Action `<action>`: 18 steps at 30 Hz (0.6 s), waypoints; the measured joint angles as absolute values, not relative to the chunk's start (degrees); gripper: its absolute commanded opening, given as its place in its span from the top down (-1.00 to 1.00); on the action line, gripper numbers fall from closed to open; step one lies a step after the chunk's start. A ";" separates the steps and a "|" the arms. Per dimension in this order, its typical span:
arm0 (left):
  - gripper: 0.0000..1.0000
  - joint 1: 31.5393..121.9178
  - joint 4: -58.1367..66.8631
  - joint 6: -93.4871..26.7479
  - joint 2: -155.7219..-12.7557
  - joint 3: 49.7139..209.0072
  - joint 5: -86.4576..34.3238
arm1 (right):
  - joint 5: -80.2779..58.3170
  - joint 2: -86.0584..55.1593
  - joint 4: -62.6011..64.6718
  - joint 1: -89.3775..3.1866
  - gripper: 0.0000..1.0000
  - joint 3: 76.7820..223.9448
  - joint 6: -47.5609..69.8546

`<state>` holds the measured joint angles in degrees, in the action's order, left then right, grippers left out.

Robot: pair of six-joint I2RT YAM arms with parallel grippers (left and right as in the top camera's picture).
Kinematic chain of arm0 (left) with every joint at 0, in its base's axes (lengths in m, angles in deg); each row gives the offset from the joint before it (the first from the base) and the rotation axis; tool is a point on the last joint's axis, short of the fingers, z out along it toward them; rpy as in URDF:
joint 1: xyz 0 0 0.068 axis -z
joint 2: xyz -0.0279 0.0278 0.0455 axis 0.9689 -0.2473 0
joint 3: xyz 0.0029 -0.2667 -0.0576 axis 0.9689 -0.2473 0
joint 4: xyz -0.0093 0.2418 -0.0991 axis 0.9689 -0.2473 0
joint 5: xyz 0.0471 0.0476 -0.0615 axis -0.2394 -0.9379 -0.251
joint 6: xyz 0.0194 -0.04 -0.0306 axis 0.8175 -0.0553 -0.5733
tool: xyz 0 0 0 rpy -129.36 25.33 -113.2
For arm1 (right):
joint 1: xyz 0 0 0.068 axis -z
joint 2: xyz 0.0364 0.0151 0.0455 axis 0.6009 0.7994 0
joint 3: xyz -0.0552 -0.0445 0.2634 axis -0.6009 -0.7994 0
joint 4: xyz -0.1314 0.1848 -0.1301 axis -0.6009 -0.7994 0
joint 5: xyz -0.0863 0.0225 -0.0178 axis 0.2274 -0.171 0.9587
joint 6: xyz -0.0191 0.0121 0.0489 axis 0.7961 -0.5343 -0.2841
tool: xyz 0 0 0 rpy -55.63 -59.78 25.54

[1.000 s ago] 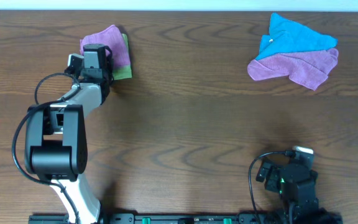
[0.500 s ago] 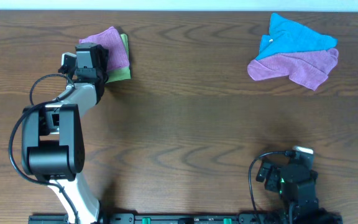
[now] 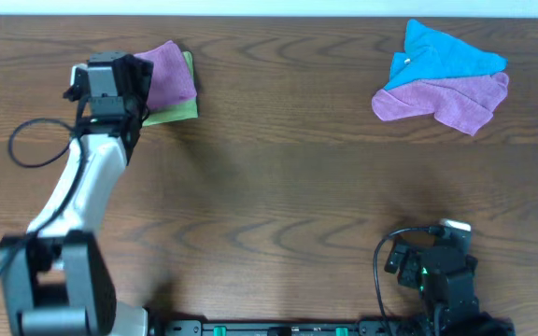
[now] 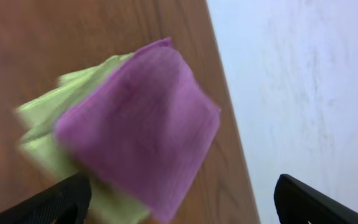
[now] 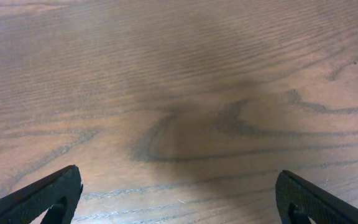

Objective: Fold the cloth

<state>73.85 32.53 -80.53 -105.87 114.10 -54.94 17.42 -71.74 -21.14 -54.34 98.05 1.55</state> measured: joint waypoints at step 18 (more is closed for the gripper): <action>-0.90 74.84 -3.10 -53.29 -70.87 101.76 -60.21 | 17.36 -71.72 -21.05 -54.34 -0.98 98.01 1.55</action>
<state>74.84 -3.10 -53.29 -70.87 101.76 -60.21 17.36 -71.72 -21.05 -54.34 98.01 1.55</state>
